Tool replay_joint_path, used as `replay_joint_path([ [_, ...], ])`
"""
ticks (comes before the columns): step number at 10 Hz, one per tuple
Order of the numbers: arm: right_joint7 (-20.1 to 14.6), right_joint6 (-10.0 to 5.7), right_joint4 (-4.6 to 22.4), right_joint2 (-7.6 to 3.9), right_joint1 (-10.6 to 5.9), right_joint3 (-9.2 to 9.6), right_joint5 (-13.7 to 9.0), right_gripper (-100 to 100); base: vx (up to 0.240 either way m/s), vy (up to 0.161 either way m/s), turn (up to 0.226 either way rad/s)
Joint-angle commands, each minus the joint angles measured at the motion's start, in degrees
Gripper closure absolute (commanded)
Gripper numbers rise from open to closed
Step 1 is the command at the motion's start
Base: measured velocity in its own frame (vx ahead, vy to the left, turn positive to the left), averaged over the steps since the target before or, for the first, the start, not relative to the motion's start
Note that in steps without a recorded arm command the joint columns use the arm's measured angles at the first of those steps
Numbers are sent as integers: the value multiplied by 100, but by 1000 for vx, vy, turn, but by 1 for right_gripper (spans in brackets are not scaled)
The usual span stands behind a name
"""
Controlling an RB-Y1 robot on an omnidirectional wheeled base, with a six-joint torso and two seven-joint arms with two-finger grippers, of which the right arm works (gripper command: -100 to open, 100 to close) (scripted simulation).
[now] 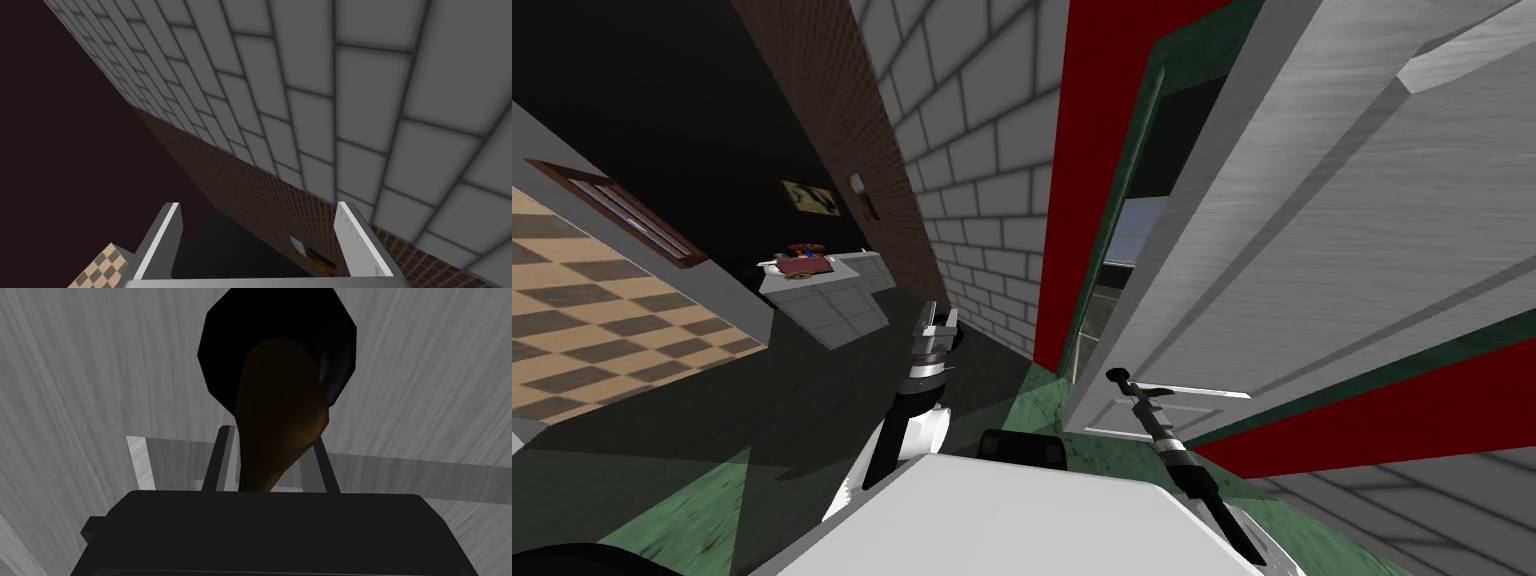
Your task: Pull the door open
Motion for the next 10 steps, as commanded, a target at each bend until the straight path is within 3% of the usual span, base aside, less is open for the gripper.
replay_joint_path([
  [1, -46, -170, 65, -60, 69, 24, -1, 100, -164, -50, 193],
  [8, -230, -843, 323, -298, 343, 118, -7, 100, -201, -79, 174],
  [9, -247, -909, 348, -321, 370, 127, -8, 100, -222, -69, 171],
  [10, -240, -865, 364, -276, 326, 146, 3, 100, -90, -26, 34],
])
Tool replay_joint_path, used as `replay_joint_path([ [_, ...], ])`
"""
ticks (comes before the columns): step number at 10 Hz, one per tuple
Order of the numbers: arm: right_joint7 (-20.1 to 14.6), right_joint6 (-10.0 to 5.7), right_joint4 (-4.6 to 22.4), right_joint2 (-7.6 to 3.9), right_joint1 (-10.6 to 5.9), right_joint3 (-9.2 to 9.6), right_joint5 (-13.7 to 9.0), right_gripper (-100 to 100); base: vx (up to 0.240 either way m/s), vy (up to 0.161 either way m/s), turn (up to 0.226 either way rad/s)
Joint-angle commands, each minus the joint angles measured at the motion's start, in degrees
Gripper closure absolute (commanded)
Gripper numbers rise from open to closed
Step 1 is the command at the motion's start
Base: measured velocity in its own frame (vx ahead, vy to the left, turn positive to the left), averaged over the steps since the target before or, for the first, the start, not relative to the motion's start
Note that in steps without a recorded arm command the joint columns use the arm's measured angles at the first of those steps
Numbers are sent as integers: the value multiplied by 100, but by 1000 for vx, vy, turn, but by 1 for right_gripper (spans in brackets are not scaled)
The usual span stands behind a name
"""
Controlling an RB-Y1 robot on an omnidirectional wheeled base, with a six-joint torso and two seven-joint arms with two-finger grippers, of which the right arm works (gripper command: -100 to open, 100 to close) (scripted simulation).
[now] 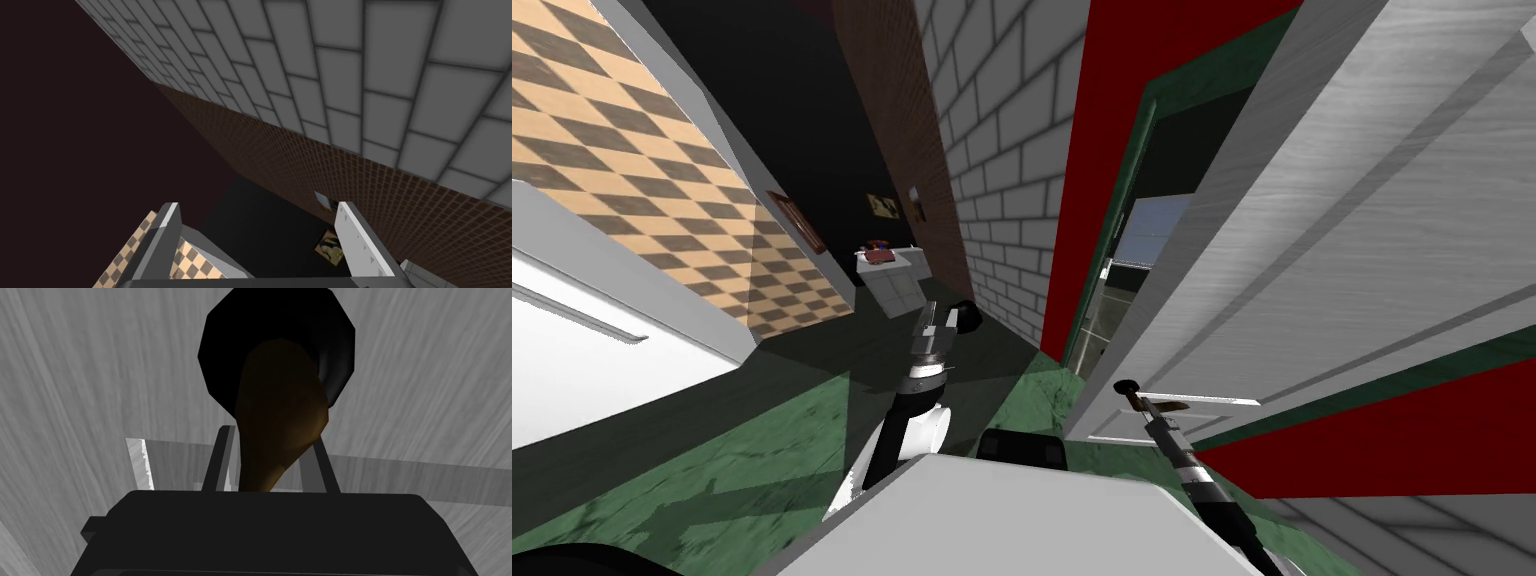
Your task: Pull the door open
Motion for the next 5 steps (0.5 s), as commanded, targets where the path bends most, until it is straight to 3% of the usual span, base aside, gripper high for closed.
replay_joint_path([
  [1, -24, -157, 82, -42, 50, 21, -7, 100, -147, -51, 211],
  [5, -75, -488, 254, -130, 154, 64, -22, 100, -201, -74, 160],
])
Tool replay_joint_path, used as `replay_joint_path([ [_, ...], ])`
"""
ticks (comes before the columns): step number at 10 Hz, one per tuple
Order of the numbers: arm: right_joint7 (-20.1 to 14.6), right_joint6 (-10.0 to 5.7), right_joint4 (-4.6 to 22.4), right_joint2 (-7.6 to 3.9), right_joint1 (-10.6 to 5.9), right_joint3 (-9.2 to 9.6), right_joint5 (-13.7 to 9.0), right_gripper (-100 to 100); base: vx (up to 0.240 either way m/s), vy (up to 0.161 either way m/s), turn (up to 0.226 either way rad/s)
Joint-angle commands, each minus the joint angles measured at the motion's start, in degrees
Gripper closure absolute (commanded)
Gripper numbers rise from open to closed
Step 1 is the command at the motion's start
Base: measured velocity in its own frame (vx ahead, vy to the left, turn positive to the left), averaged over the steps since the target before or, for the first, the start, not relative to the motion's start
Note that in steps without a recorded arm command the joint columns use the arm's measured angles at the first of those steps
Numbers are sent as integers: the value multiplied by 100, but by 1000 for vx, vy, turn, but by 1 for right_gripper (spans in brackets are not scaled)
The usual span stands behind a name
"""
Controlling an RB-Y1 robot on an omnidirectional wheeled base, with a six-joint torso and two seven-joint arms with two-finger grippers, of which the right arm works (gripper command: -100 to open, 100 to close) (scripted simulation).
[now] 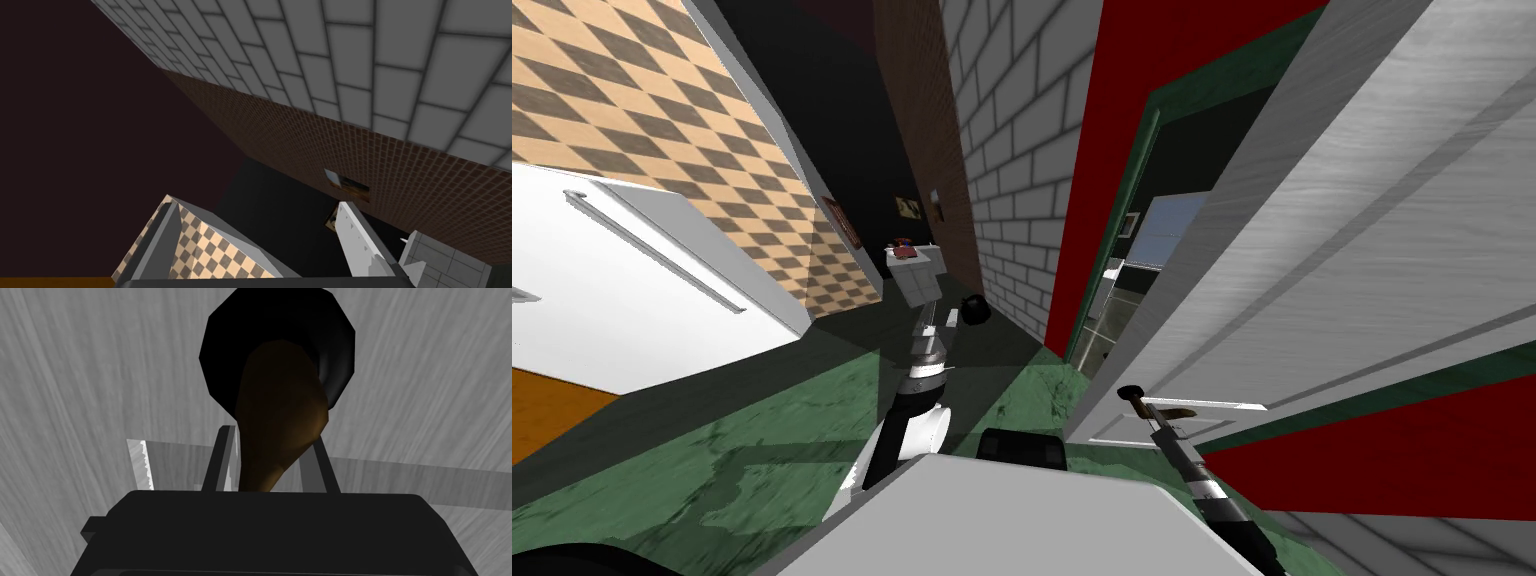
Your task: Pull the door open
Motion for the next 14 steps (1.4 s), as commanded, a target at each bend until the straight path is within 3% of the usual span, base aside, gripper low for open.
replay_joint_path([
  [1, -13, -200, 92, -55, 73, 3, -14, 100, -198, -97, 181],
  [4, -48, -422, 208, -115, 143, 33, -24, 100, -192, -64, 138],
  [5, -47, -378, 193, -72, 122, 60, -5, 100, -91, -34, 29],
  [14, -125, -690, 532, -172, 11, 146, 0, 100, -197, -66, 155],
])
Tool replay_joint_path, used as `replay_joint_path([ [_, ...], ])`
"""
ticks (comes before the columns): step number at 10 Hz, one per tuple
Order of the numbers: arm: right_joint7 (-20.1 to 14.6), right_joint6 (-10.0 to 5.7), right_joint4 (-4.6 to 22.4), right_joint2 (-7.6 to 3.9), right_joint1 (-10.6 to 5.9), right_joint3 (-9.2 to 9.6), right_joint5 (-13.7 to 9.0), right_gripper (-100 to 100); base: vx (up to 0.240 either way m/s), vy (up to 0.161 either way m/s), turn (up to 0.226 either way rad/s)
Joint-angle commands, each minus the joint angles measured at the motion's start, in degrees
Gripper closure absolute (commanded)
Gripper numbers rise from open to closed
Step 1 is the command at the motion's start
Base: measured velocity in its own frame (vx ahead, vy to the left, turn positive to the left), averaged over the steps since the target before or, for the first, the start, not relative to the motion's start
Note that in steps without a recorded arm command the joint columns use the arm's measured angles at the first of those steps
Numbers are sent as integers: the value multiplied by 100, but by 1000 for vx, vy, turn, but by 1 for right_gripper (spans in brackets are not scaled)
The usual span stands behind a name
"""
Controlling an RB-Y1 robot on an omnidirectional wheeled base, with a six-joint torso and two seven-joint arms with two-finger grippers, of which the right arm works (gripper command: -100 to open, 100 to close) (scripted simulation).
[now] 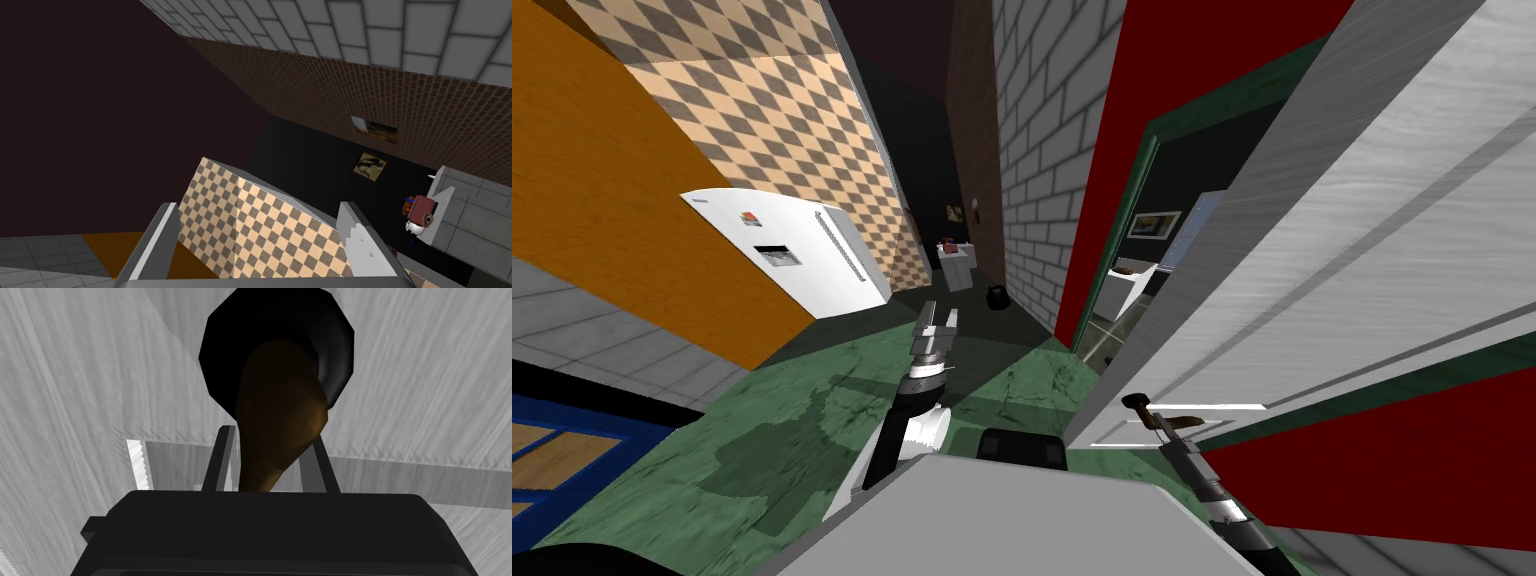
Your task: Pull the door open
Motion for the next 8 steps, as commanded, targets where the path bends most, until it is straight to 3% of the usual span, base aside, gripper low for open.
replay_joint_path([
  [1, -5, -40, 25, -47, 4, -20, -18, 100, -179, -52, 97],
  [8, -33, -68, 131, -38, -108, 58, 8, 100, -159, -51, 113],
])
